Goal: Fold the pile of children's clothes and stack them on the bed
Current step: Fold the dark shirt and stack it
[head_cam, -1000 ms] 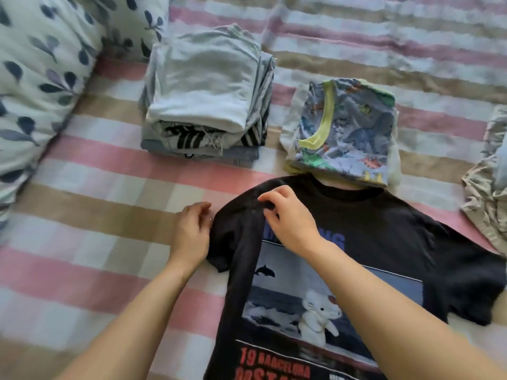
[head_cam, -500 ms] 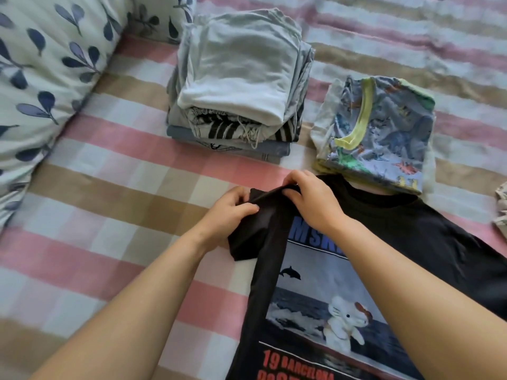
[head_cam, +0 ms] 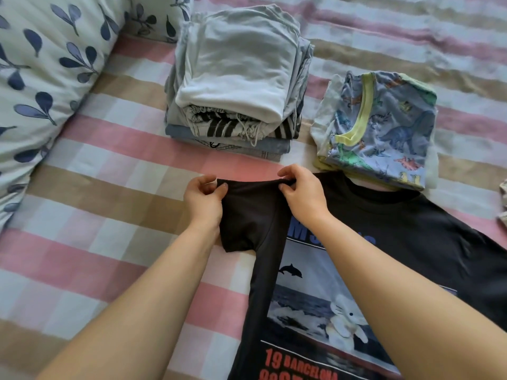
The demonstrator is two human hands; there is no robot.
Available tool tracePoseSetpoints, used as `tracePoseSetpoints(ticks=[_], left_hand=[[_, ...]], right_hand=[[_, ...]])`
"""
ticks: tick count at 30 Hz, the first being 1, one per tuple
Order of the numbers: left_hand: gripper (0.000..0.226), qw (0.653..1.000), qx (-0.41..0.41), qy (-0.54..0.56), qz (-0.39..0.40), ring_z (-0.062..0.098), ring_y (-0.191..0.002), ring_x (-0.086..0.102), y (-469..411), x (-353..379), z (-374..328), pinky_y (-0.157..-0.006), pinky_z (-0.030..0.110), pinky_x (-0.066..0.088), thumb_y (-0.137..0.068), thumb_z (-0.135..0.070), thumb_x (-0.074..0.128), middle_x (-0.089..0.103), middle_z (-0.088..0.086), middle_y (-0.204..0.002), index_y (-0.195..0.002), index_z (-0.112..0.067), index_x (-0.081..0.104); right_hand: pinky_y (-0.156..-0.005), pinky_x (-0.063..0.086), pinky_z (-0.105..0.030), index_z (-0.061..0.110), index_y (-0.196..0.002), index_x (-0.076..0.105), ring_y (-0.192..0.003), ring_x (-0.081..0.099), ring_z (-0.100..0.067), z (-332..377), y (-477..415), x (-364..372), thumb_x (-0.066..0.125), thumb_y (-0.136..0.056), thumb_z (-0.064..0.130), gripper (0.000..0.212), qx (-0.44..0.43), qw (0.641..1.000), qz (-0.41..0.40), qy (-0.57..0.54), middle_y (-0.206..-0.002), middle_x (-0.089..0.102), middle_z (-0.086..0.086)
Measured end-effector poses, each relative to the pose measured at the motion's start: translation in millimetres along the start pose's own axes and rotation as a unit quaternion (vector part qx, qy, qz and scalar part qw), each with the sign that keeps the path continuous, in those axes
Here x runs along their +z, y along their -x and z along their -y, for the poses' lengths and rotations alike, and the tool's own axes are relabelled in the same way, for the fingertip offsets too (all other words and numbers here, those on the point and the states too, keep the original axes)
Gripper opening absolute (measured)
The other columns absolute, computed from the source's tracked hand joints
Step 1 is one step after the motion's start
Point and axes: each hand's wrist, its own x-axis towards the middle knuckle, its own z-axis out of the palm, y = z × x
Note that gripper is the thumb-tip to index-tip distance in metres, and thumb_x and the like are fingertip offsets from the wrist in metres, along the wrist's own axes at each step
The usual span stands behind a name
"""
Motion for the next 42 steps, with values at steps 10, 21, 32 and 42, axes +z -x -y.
tracePoseSetpoints(ticks=[10,21,32,42], left_hand=[[0.034,0.989,0.043,-0.118,0.074,0.024,-0.095,0.060,19,-14,17,-0.083,0.033,0.049,-0.087,-0.003,0.058,0.061,0.014,-0.105,-0.119,-0.008,0.047],[0.029,0.958,0.151,-0.221,0.108,0.011,-0.095,0.053,134,-72,61,-0.083,0.026,0.045,-0.090,-0.013,0.056,0.053,-0.001,-0.111,-0.117,-0.022,0.048],[0.020,0.954,0.089,-0.272,0.086,0.012,-0.082,0.051,235,-128,128,-0.064,0.007,0.038,-0.099,-0.012,0.040,0.059,0.000,-0.092,-0.100,-0.014,0.059],[0.019,0.963,0.030,-0.241,0.116,-0.011,-0.069,0.058,228,-132,130,-0.062,-0.002,0.042,-0.096,-0.009,0.047,0.066,-0.025,-0.070,-0.103,-0.011,0.064]], right_hand=[[-0.115,0.007,-0.041,0.025,-0.144,0.030,-0.144,0.008,-0.020,-22,77,31,0.038,-0.097,0.038,0.050,-0.144,0.954,0.068,0.253,-0.155,0.018,-0.001],[-0.099,0.036,-0.025,0.012,-0.114,0.062,-0.113,0.048,-0.016,-53,197,-39,0.057,-0.088,0.014,0.026,-0.017,0.993,-0.106,0.043,-0.116,0.059,-0.002],[-0.093,0.029,-0.032,-0.002,-0.112,0.059,-0.102,0.040,-0.024,-178,412,-83,0.061,-0.075,0.022,0.044,0.217,0.948,-0.202,0.119,-0.108,0.052,-0.022],[-0.069,0.038,-0.026,0.011,-0.098,0.057,-0.083,0.051,-0.020,-177,409,-59,0.068,-0.081,0.018,0.021,0.335,0.883,-0.329,-0.001,-0.095,0.048,0.000]])
